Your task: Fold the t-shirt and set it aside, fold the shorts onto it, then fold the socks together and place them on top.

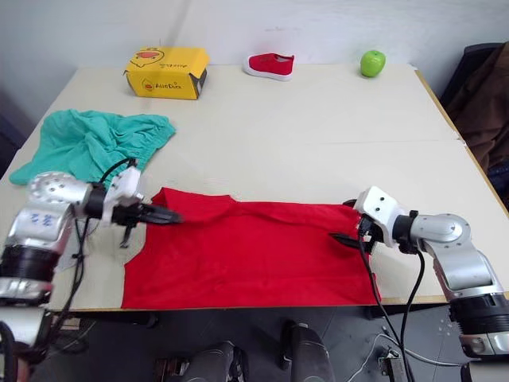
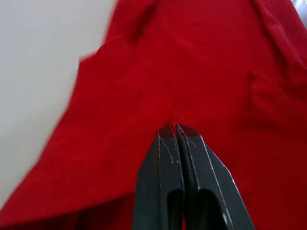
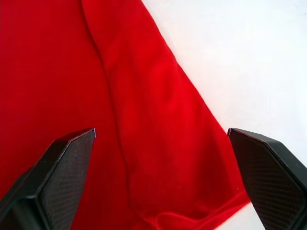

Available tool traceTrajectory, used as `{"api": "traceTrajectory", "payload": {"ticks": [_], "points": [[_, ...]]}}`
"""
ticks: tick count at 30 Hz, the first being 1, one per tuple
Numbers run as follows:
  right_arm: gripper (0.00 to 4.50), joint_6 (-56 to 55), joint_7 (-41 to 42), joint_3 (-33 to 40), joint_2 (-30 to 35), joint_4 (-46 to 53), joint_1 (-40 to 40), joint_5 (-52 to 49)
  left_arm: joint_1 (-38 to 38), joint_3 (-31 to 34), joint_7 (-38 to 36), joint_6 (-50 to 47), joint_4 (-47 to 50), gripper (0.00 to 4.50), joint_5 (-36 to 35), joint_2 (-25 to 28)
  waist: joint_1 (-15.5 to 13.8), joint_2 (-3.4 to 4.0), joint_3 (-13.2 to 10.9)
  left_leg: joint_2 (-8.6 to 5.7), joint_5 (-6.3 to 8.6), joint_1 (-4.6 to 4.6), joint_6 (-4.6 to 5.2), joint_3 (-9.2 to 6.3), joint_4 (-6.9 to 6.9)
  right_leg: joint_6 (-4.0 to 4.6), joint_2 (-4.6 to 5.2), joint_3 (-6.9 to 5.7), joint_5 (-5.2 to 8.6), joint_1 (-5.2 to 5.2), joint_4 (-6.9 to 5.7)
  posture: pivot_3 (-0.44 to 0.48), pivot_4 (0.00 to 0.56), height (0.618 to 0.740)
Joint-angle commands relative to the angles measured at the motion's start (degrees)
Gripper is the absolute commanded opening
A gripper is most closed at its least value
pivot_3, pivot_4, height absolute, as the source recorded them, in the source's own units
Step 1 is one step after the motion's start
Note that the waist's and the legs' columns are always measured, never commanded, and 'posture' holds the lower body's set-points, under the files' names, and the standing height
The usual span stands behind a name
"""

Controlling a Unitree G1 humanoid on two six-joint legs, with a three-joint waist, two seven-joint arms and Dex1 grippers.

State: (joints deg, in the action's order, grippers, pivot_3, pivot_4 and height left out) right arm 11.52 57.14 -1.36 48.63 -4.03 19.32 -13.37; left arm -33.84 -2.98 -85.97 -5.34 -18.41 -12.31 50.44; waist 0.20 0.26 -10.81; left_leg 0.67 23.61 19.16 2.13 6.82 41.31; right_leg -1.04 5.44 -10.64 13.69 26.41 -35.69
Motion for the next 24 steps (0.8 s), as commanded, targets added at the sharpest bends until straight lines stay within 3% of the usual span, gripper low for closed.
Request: {"api": "traceTrajectory", "payload": {"ticks": [1, 7, 15, 19, 21, 24], "points": [[4.50, -1.20, 0.46, 1.96, -0.03, 0.60, 0.24, -0.33, 2.20, 1.07, -1.94, 4.28, 1.59, 0.03, -0.07, 2.40, -0.23, 0.00, 0.00, 0.00, 0.00, -0.02, 0.00, 0.00, 0.01, 0.00, 0.01, 0.02, 0.00, -0.01, -0.01, 0.000, 0.150, 0.740], [4.50, -1.93, 0.88, 1.02, -0.55, -0.44, 1.04, 0.17, 1.84, 0.18, 0.20, 9.46, -3.55, 0.03, 1.95, 2.49, -0.83, 0.00, 0.00, -0.04, 0.00, 0.03, 0.01, -0.02, 0.05, 0.00, 0.06, 0.01, 0.00, -0.02, 0.01, 0.000, 0.150, 0.740], [4.50, 0.79, 1.59, 1.29, -2.09, -0.32, 3.75, -1.05, 3.06, -0.16, 1.14, 3.31, -0.17, 0.03, 0.59, 1.62, -0.14, 0.00, 0.00, -0.02, 0.00, 0.02, 0.01, 0.00, 0.01, 0.00, 0.02, 0.00, 0.00, -0.01, -0.01, 0.000, 0.150, 0.740], [4.50, 4.85, 1.58, 2.22, -2.93, 2.59, 4.40, -3.62, 4.08, 0.76, 0.17, -2.27, 2.75, 0.91, -1.58, 2.84, -0.14, 0.00, 0.00, -0.02, 0.00, 0.02, 0.01, 0.00, 0.01, 0.00, 0.02, 0.01, 0.00, 0.01, -0.02, 0.000, 0.150, 0.740], [4.11, 7.25, 1.46, 2.57, -3.42, 4.12, 4.97, -5.28, 4.05, 1.40, -0.99, -5.61, 3.89, 1.52, -2.78, 4.34, -0.13, 0.00, 0.00, -0.02, 0.00, 0.02, 0.01, 0.00, 0.01, 0.00, 0.02, 0.01, 0.00, 0.01, -0.02, 0.000, 0.150, 0.740], [3.20, 10.18, 0.81, 2.68, -4.31, 5.85, 5.94, -6.91, 2.80, 2.36, -4.23, -18.04, 7.13, 2.49, -7.85, 8.34, -0.04, 0.00, 0.00, 0.02, 0.00, 0.04, 0.00, -0.02, 0.01, 0.00, 0.00, 0.01, 0.00, 0.04, -0.02, 0.000, 0.150, 0.740]]}}
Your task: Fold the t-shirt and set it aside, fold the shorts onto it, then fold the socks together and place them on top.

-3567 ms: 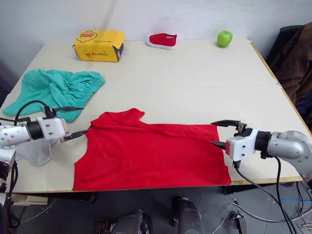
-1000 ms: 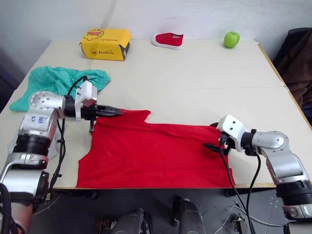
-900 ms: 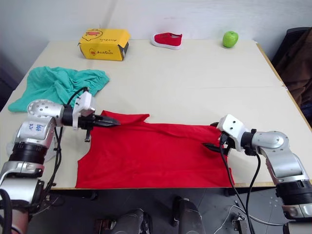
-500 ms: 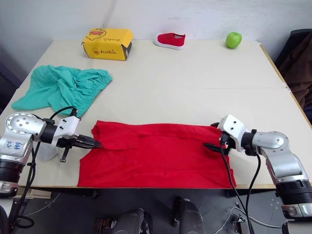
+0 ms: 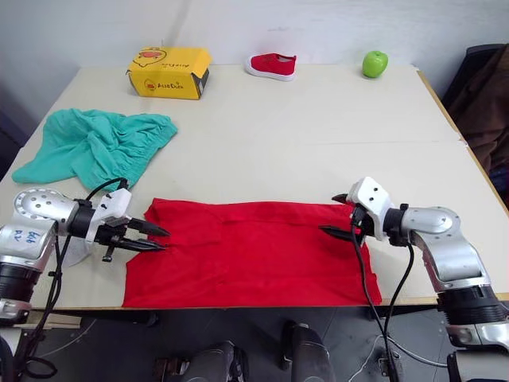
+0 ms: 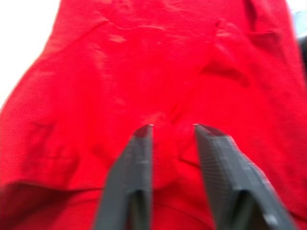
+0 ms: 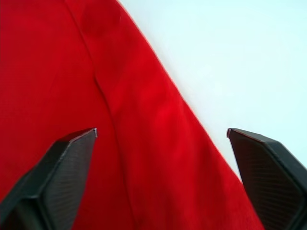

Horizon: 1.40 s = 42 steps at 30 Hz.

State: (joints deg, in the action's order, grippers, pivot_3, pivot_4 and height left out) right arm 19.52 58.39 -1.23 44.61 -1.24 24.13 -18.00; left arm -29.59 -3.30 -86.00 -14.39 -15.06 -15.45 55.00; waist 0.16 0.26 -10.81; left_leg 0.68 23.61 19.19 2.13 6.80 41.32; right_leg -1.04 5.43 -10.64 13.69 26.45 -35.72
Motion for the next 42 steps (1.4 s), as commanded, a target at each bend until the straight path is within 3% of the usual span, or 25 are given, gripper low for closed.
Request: {"api": "traceTrajectory", "payload": {"ticks": [1, 5, 7, 9, 11, 14, 22, 27, 30, 34, 37, 42], "points": [[2.75, 2.97, -0.75, 2.48, -0.65, 3.32, 1.51, -2.65, -1.98, 2.72, -5.27, -12.50, 4.74, 2.83, -6.41, 5.15, -0.02, 0.00, 0.00, 0.00, 0.00, -0.02, 0.00, 0.00, -0.01, 0.01, 0.00, 0.01, 0.01, 0.00, -0.01, 0.000, 0.150, 0.740], [1.38, 4.18, -1.66, 1.29, -2.53, 3.30, 3.45, -2.63, -6.47, 3.06, -4.19, -21.05, 4.30, 4.07, -11.83, 5.42, -0.21, 0.00, 0.00, -0.02, 0.00, -0.01, 0.00, 0.00, 0.00, 0.02, 0.02, 0.02, 0.01, -0.02, -0.01, 0.000, 0.150, 0.740], [0.67, 4.44, -2.00, 0.67, -3.54, 2.93, 4.35, -2.08, -9.67, 2.95, -0.41, -22.75, 2.09, 4.11, -12.10, 2.76, -0.54, 0.00, 0.00, -0.06, 0.00, 0.00, 0.00, -0.03, 0.01, 0.01, 0.04, 0.01, 0.01, -0.02, -0.02, 0.000, 0.150, 0.740], [0.01, 4.13, -3.25, -1.19, -5.74, 0.57, 6.65, -0.40, -13.72, 1.68, 7.44, -17.69, -3.89, 3.95, -7.69, -3.90, -0.69, 0.02, 0.02, -0.09, 0.00, 0.00, 0.00, -0.01, 0.02, 0.00, 0.03, 0.02, 0.01, -0.05, 0.00, 0.000, 0.150, 0.740], [0.00, 4.59, -4.57, -2.97, -7.83, -1.63, 8.55, 1.21, -15.44, -0.91, 11.79, -11.15, -9.16, 3.48, -2.46, -9.00, -0.72, 0.01, 0.02, -0.12, 0.00, -0.04, 0.00, -0.01, 0.06, -0.02, 0.02, 0.02, -0.01, -0.11, -0.04, 0.000, 0.150, 0.740], [0.00, 5.68, -5.91, -4.59, -9.28, -2.87, 9.45, 3.12, -15.95, -4.22, 14.53, -4.65, -14.17, 2.55, 3.59, -12.04, -0.14, 0.01, 0.02, -0.11, 0.00, 0.02, 0.00, 0.03, 0.03, -0.02, -0.02, 0.03, -0.01, 0.03, -0.09, 0.000, 0.150, 0.740], [0.00, 7.92, -11.95, -4.68, -7.11, -6.16, 4.91, 9.99, -18.73, -6.21, 21.47, 8.15, -30.41, 0.02, 12.44, -14.42, 0.05, -0.01, 0.05, -0.10, -0.01, -0.03, 0.00, 0.12, -0.05, 0.00, 0.03, 0.05, 0.00, 0.07, -0.10, 0.000, 0.150, 0.740], [0.00, 7.10, -13.28, 0.49, -1.69, -6.61, 0.89, 10.02, -20.76, -3.78, 20.05, 9.56, -35.22, 0.02, 11.70, -11.69, 0.02, -0.07, 0.09, -0.10, -0.01, -0.11, 0.00, 0.09, 0.00, 0.00, 0.08, 0.06, 0.00, -0.03, -0.14, 0.000, 0.150, 0.740], [0.00, 6.25, -14.62, 3.93, -0.51, -6.98, 0.54, 9.09, -20.27, -1.18, 13.75, 8.46, -33.26, 0.02, 7.77, -10.17, 0.72, -0.07, 0.09, -0.07, -0.01, -0.10, 0.00, 0.13, -0.02, 0.00, 0.06, 0.06, 0.00, 0.00, -0.15, 0.000, 0.150, 0.740], [0.00, 8.82, -14.13, 7.55, -2.25, -1.34, 2.09, 3.85, -18.00, 2.57, 6.60, -0.86, -22.80, 0.02, 1.03, -8.20, 1.41, -0.06, 0.08, -0.04, -0.04, -0.04, -0.06, 0.10, -0.05, 0.03, 0.02, 0.04, 0.02, 0.09, -0.16, 0.000, 0.150, 0.740], [0.00, 12.45, -14.55, 6.88, -4.53, 4.69, 2.46, 1.46, -15.37, 3.91, 5.30, -6.82, -13.94, 0.02, -2.19, -7.58, 1.40, -0.05, 0.08, -0.03, -0.04, -0.04, -0.07, 0.08, -0.05, 0.03, 0.02, 0.06, 0.02, 0.09, -0.16, 0.000, 0.150, 0.740], [0.00, 17.66, -16.72, 1.87, -10.32, 11.66, 2.22, 0.15, -10.55, 2.98, 8.73, -6.07, -7.39, 0.02, 0.67, -6.90, 1.29, -0.05, 0.08, -0.04, -0.04, -0.05, -0.07, 0.02, -0.05, 0.04, 0.03, 0.07, 0.03, 0.06, -0.14, 0.000, 0.150, 0.740]]}}
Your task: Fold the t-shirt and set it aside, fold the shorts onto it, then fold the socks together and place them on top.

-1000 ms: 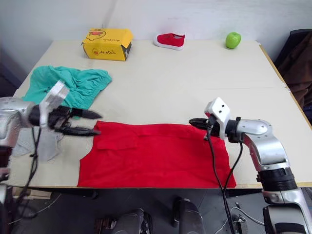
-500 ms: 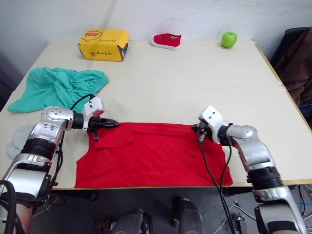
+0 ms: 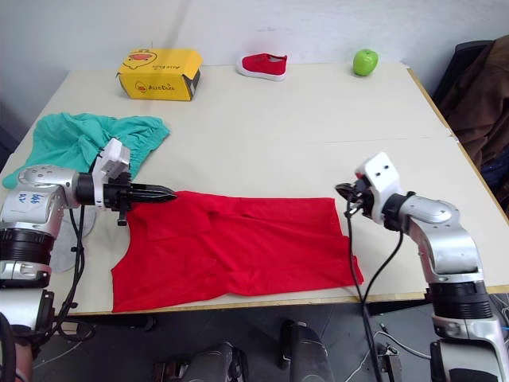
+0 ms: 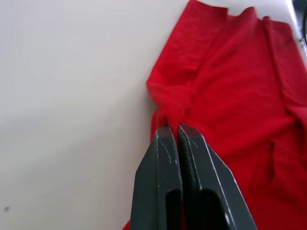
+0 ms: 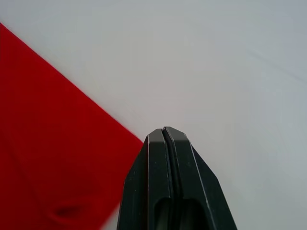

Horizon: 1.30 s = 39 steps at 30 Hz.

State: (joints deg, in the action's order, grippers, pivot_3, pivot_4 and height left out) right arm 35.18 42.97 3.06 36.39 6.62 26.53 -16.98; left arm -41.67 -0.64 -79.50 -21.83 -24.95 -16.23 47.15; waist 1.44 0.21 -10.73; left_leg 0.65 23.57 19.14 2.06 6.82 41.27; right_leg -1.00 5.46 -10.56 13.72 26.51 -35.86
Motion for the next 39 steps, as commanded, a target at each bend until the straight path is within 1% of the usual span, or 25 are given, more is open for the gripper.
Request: {"api": "traceTrajectory", "payload": {"ticks": [1, 3, 6, 11, 13, 14, 16, 18, 20, 23, 25, 27, 28, 29, 30, 31, 32, 33, 36, 39], "points": [[0.00, 1.92, -1.84, -3.42, -3.05, 3.85, -0.27, -0.29, 1.85, 0.61, 3.60, 1.70, 2.44, 0.02, 1.82, 0.62, 0.00, 0.00, 0.00, 0.00, 0.00, 0.01, 0.00, 0.00, 0.00, 0.00, 0.00, 0.00, 0.00, 0.00, 0.00, 0.000, 0.150, 0.740], [0.00, 1.25, -3.07, -5.18, -4.43, 2.57, -0.27, 1.34, 2.21, 0.89, 5.36, 2.36, 1.74, 0.02, 2.26, 0.10, -0.24, 0.00, 0.00, 0.00, 0.00, 0.03, 0.00, -0.01, 0.01, 0.00, 0.00, -0.01, 0.00, 0.01, 0.00, 0.000, 0.150, 0.740], [0.00, 0.66, -3.84, -5.86, -5.32, 1.07, 0.03, 2.02, 1.63, 0.61, 6.74, 4.39, -0.82, 0.02, 3.32, -0.35, -0.86, 0.00, 0.00, -0.08, 0.00, 0.05, 0.01, -0.01, 0.02, 0.00, 0.05, -0.01, 0.00, 0.01, 0.02, 0.000, 0.150, 0.740], [0.00, -0.46, -3.06, -6.00, -4.64, 0.22, 0.59, 2.05, -1.77, -0.23, 8.87, 8.75, -8.99, 0.02, 5.98, -1.68, -1.35, 0.00, 0.00, -0.07, 0.00, 0.06, 0.01, 0.00, 0.01, 0.00, 0.01, -0.02, 0.00, 0.01, 0.04, 0.000, 0.150, 0.740], [0.00, -0.61, -2.74, -6.08, -4.41, 0.18, 0.71, 1.98, -2.86, -0.29, 8.39, 10.34, -11.54, 0.48, 6.35, -2.26, -1.28, 0.00, 0.00, -0.07, 0.00, 0.06, 0.01, 0.01, 0.01, 0.00, 0.00, -0.02, 0.00, 0.01, 0.04, 0.000, 0.150, 0.740], [0.00, -0.62, -2.58, -6.08, -4.36, 0.14, 0.82, 1.92, -3.09, -0.60, 8.05, 12.34, -12.34, 0.62, 6.93, -2.38, -1.27, 0.00, 0.00, -0.07, 0.00, 0.06, 0.01, 0.01, 0.00, 0.00, 0.00, -0.02, 0.00, 0.01, 0.04, 0.000, 0.150, 0.740], [0.00, -0.78, -2.14, -6.13, -4.21, 0.18, 0.95, 1.82, -4.11, 0.13, 10.46, 16.88, -14.22, 1.24, 7.74, -3.45, -1.26, 0.00, 0.00, -0.06, 0.00, 0.05, 0.01, 0.02, -0.01, 0.00, -0.01, -0.03, 0.00, 0.02, 0.04, 0.000, 0.150, 0.740], [0.00, -0.79, -1.84, -6.08, -4.09, 0.35, 1.02, 1.71, -6.21, 2.62, 13.85, 20.59, -16.29, 1.82, 7.01, -4.78, -1.27, 0.00, 0.00, -0.06, 0.00, 0.05, 0.01, 0.01, 0.00, 0.00, 0.00, -0.02, 0.00, 0.01, 0.04, 0.000, 0.150, 0.740], [0.00, -0.82, -1.66, -6.01, -4.07, 0.40, 1.04, 1.60, -8.07, 4.78, 15.07, 21.64, -17.31, 1.82, 5.63, -4.83, -1.29, -0.01, -0.01, -0.06, 0.00, 0.07, 0.01, 0.00, 0.01, 0.00, 0.00, -0.03, 0.00, 0.01, 0.04, 0.000, 0.150, 0.740], [0.00, -1.24, -1.43, -6.05, -4.20, 0.03, 1.13, 1.66, -8.41, 6.11, 12.73, 19.72, -15.54, 1.82, 3.89, -3.27, -1.17, -0.01, 0.00, -0.06, 0.00, 0.07, 0.01, 0.00, 0.00, 0.00, 0.01, -0.05, 0.00, 0.02, 0.05, 0.000, 0.150, 0.740], [0.00, -2.04, -1.44, -6.45, -4.61, -1.32, 1.51, 2.12, -6.10, 6.87, 8.52, 13.90, -10.86, 1.82, 0.87, -1.33, -0.86, -0.01, 0.00, -0.05, 0.00, 0.02, 0.00, 0.05, -0.05, 0.00, 0.00, -0.05, 0.00, 0.02, 0.04, 0.000, 0.150, 0.740], [0.00, -2.69, -1.49, -6.81, -4.94, -2.48, 1.79, 2.52, -3.75, 7.22, 6.25, 9.65, -6.89, 1.82, -1.23, -0.07, -0.59, 0.00, 0.00, -0.04, 0.00, 0.01, 0.00, 0.05, -0.07, 0.00, -0.01, -0.05, 0.00, 0.03, 0.04, 0.000, 0.150, 0.740], [0.00, -2.80, -1.58, -7.01, -5.14, -3.13, 1.96, 2.77, -1.97, 7.21, 4.77, 7.16, -4.15, 1.45, -2.49, 0.70, -0.39, 0.00, 0.00, -0.04, 0.00, 0.01, 0.00, 0.04, -0.07, 0.00, -0.01, -0.05, 0.00, 0.03, 0.04, 0.000, 0.150, 0.740], [0.00, -3.24, -1.61, -7.38, -5.45, -4.13, 2.18, 3.17, 0.84, 6.48, 2.54, 4.02, -0.75, 1.28, -3.47, 2.10, -0.25, 0.00, 0.00, -0.03, 0.00, 0.01, 0.00, 0.04, -0.07, 0.00, -0.01, -0.04, 0.00, 0.02, 0.04, 0.000, 0.150, 0.740], [0.00, -3.57, -1.60, -7.63, -5.68, -4.87, 2.34, 3.50, 2.92, 6.00, 1.02, 1.67, 1.83, 0.96, -4.14, 3.11, 0.05, 0.00, 0.00, -0.03, 0.00, 0.02, 0.00, 0.03, -0.06, 0.00, -0.01, -0.04, 0.00, 0.02, 0.04, 0.000, 0.150, 0.740], [0.00, -3.71, -1.54, -7.94, -5.89, -5.53, 2.50, 3.79, 5.04, 5.52, -0.06, 0.73, 4.03, 0.65, -4.29, 3.93, 0.11, 0.00, -0.01, -0.03, 0.00, 0.02, 0.00, 0.02, -0.06, 0.00, -0.01, -0.03, 0.01, 0.02, 0.04, 0.000, 0.150, 0.740], [0.00, -3.89, -1.45, -8.15, -6.06, -6.09, 2.67, 4.02, 6.26, 5.29, -0.46, 0.30, 5.31, 0.25, -4.23, 4.33, 0.12, 0.00, -0.01, -0.03, 0.00, 0.03, 0.00, 0.02, -0.07, 0.01, -0.02, -0.03, 0.01, 0.03, 0.05, 0.000, 0.150, 0.740], [0.00, -4.12, -1.29, -8.46, -6.17, -6.54, 2.79, 4.27, 6.93, 4.86, 0.48, 0.83, 5.45, 0.04, -3.07, 4.30, 0.13, 0.00, -0.01, -0.02, 0.00, 0.03, 0.00, 0.00, -0.06, 0.01, -0.03, -0.04, 0.01, 0.02, 0.06, 0.000, 0.150, 0.740], [0.00, -3.09, -0.24, -10.12, -5.87, -8.17, 2.91, 5.06, 6.04, 2.72, 5.35, 5.00, 0.03, 0.01, 2.04, 2.61, -0.25, 0.00, -0.01, -0.02, 0.00, 0.05, 0.00, -0.03, -0.03, 0.01, -0.01, -0.03, 0.01, 0.01, 0.06, 0.000, 0.150, 0.740], [0.00, -4.19, -0.84, -11.69, -3.67, -11.58, 2.92, 8.75, 5.04, -0.06, 7.54, 9.63, -5.32, 0.01, 6.56, 2.08, -0.26, -0.01, 0.00, -0.05, 0.00, 0.02, 0.00, -0.01, -0.03, 0.01, 0.01, -0.02, 0.01, -0.03, 0.06, 0.000, 0.150, 0.740]]}}
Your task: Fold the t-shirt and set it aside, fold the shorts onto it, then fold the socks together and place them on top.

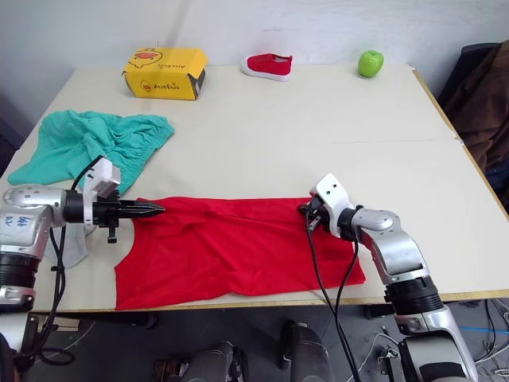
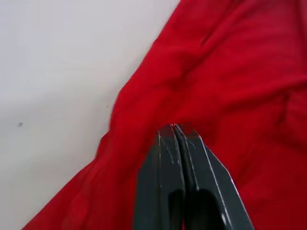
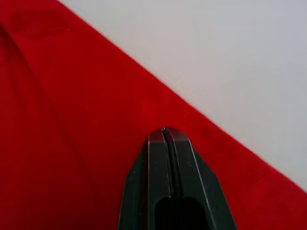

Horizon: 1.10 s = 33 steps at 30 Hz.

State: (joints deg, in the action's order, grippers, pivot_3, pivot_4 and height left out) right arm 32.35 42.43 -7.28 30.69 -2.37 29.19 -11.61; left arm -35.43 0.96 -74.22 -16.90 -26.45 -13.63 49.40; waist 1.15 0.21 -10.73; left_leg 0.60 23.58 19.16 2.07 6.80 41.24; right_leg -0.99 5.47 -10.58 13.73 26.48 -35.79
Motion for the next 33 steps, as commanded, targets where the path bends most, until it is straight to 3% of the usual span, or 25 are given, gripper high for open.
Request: {"api": "traceTrajectory", "payload": {"ticks": [1, 9, 12, 16, 22, 24, 27, 33], "points": [[0.00, -1.75, -0.47, -1.30, 2.85, -3.71, 0.29, 4.27, -1.93, -2.24, 3.26, 6.47, -6.04, 0.01, 5.29, -0.43, 0.05, 0.00, 0.00, 0.00, 0.00, 0.00, 0.00, 0.01, 0.00, 0.00, 0.00, 0.00, 0.00, 0.00, 0.00, 0.000, 0.150, 0.740], [0.00, -1.62, 2.90, 4.21, 8.53, -3.54, 2.02, 1.34, -7.96, -1.17, 8.56, 16.55, -19.43, 0.01, 8.96, -0.97, -0.91, -0.20, 0.12, 0.00, 0.00, -0.03, 0.00, 0.02, 0.01, 0.00, 0.03, -0.01, 0.00, -0.01, -0.02, 0.000, 0.150, 0.740], [0.00, 0.12, 5.52, 5.88, 8.62, -1.37, 4.65, -2.11, -9.86, 2.23, 7.03, 16.20, -18.38, 0.01, 4.78, -2.20, -0.94, -0.20, 0.12, 0.00, 0.00, 0.04, 0.00, 0.02, 0.03, -0.01, 0.05, -0.03, -0.01, 0.03, -0.01, 0.000, 0.150, 0.740], [0.00, 1.04, 7.70, 4.99, 8.00, -1.68, 8.49, -3.09, -10.31, 2.69, 7.06, 16.58, -16.17, 0.01, 4.65, -2.67, -0.78, -0.20, 0.12, 0.01, 0.00, 0.01, 0.00, 0.00, 0.01, -0.01, 0.04, -0.05, -0.01, 0.04, -0.02, 0.000, 0.150, 0.740], [0.00, -2.83, 13.49, -0.37, 8.38, -9.54, 14.19, 0.49, -9.25, 2.02, 1.26, 9.60, -8.15, 0.01, 2.50, -0.76, -0.68, -0.19, 0.11, 0.02, 0.00, 0.03, 0.00, 0.03, 0.01, -0.01, 0.02, -0.07, -0.01, 0.05, -0.02, 0.000, 0.150, 0.740], [0.00, -3.82, 15.82, -2.04, 8.51, -13.38, 16.31, 1.74, -8.06, 2.04, -1.39, 7.58, -4.54, 0.39, 1.65, 0.87, -0.64, -0.19, 0.11, 0.01, 0.00, 0.04, 0.00, 0.04, 0.00, -0.01, 0.02, -0.06, -0.01, 0.06, -0.01, 0.000, 0.150, 0.740], [0.59, -3.70, 18.53, -3.69, 8.00, -18.85, 19.47, 2.80, -6.82, 3.00, -4.23, 2.12, 0.94, 1.18, -1.30, 2.77, -0.32, -0.18, 0.10, 0.02, 0.00, 0.04, 0.00, 0.03, 0.00, 0.00, 0.01, -0.06, 0.00, 0.06, 0.00, 0.000, 0.150, 0.740], [2.67, -3.34, 23.01, -6.90, 6.59, -26.42, 23.75, 5.05, -3.70, 4.31, -4.63, -7.04, 16.14, 3.09, -8.44, 2.36, -0.32, -0.16, 0.09, 0.02, 0.00, 0.07, 0.00, -0.02, 0.01, -0.01, 0.04, -0.06, 0.00, 0.06, 0.02, 0.000, 0.150, 0.740]]}}
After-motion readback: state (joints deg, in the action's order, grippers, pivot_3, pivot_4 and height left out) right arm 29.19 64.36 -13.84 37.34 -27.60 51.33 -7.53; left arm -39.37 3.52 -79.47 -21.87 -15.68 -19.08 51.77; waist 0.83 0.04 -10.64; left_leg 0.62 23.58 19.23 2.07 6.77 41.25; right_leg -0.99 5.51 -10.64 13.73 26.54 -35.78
